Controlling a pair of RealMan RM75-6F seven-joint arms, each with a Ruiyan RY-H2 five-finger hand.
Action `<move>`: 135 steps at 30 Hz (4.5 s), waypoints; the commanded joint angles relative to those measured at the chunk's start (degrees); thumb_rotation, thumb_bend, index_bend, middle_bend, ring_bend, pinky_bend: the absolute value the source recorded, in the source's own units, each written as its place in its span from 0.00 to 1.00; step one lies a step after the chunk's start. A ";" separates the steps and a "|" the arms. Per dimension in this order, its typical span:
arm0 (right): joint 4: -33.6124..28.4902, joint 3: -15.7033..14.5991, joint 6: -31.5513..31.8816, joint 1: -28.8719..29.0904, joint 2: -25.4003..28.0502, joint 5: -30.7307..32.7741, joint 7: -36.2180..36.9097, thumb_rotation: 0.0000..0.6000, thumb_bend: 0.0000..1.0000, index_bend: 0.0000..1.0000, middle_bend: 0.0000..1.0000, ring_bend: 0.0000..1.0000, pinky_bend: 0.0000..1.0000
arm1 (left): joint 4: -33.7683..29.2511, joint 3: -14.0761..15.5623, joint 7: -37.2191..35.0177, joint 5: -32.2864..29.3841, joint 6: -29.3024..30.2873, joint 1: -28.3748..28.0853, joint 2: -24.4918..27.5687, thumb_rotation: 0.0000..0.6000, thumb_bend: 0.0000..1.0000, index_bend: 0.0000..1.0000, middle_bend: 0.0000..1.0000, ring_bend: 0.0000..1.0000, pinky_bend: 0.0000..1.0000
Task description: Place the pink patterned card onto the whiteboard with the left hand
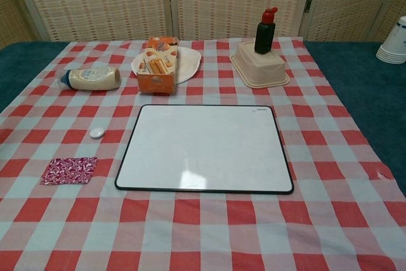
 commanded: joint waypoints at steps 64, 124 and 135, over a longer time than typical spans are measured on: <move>-0.71 -1.05 -3.26 2.11 0.77 -0.89 0.08 1.00 0.00 0.05 0.03 0.00 0.00 | -0.12 -2.62 29.24 -24.00 -3.84 -7.25 -24.89 1.00 0.20 0.26 1.00 1.00 1.00; -0.84 -0.81 -3.61 2.19 0.90 -0.09 -0.16 1.00 0.00 0.05 0.03 0.00 0.00 | 2.66 -2.17 30.19 -30.10 -8.58 -10.98 -24.08 1.00 0.24 0.33 1.00 1.00 1.00; -0.71 -0.72 -3.49 2.19 0.94 -0.08 0.14 1.00 0.00 0.05 0.04 0.00 0.00 | 2.54 -2.26 30.37 -30.85 -8.31 -11.59 -24.01 1.00 0.25 0.35 1.00 1.00 1.00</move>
